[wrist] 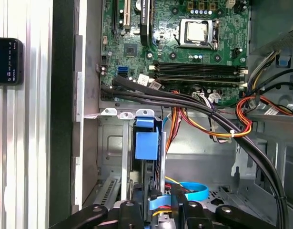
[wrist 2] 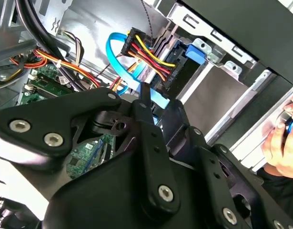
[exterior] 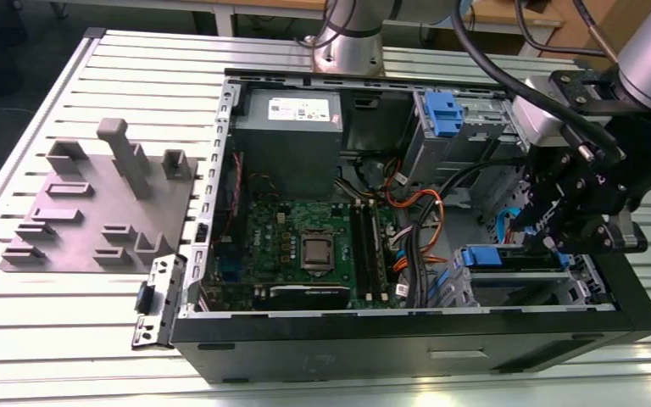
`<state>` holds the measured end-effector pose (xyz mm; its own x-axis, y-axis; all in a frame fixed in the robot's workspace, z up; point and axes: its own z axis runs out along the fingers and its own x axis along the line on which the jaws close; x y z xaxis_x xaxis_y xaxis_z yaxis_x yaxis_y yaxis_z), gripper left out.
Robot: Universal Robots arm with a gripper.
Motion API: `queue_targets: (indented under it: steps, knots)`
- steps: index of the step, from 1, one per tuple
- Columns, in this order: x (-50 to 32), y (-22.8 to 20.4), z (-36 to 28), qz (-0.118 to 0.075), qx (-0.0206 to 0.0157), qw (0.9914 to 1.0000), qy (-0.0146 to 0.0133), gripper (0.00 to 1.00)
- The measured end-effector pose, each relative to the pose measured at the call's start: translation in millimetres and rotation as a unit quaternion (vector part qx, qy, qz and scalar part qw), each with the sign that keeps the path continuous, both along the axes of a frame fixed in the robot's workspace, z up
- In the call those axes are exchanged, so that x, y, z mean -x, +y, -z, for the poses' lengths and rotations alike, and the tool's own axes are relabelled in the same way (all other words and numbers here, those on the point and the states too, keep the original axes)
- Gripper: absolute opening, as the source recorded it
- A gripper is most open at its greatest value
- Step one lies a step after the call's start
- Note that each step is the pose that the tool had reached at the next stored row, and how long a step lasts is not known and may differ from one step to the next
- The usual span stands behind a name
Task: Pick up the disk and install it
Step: 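Insert the second disk wire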
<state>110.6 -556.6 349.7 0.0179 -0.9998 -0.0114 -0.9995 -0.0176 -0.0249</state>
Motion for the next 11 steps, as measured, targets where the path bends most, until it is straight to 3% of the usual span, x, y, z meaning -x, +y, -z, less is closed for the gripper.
queue_targets:
  steps: [2,3,4,5,7,11]
  knots:
    - [-0.3,0.0,1.1,0.0,-0.0022,1.0,0.0017,0.36]
    - [-0.3,0.0,1.3,0.0,-0.0034,0.99999,0.0023,0.29]
    - [-0.3,0.0,1.4,0.0,-0.0049,0.99999,0.0024,0.29]
    - [-0.4,0.0,1.4,0.0,-0.0066,0.99998,0.0024,0.23]
    - [-0.4,0.1,1.4,0.0,-0.0094,0.99995,0.0025,0.23]
    - [-0.4,0.0,1.5,0.0,-0.0097,0.99995,0.0025,0.23]
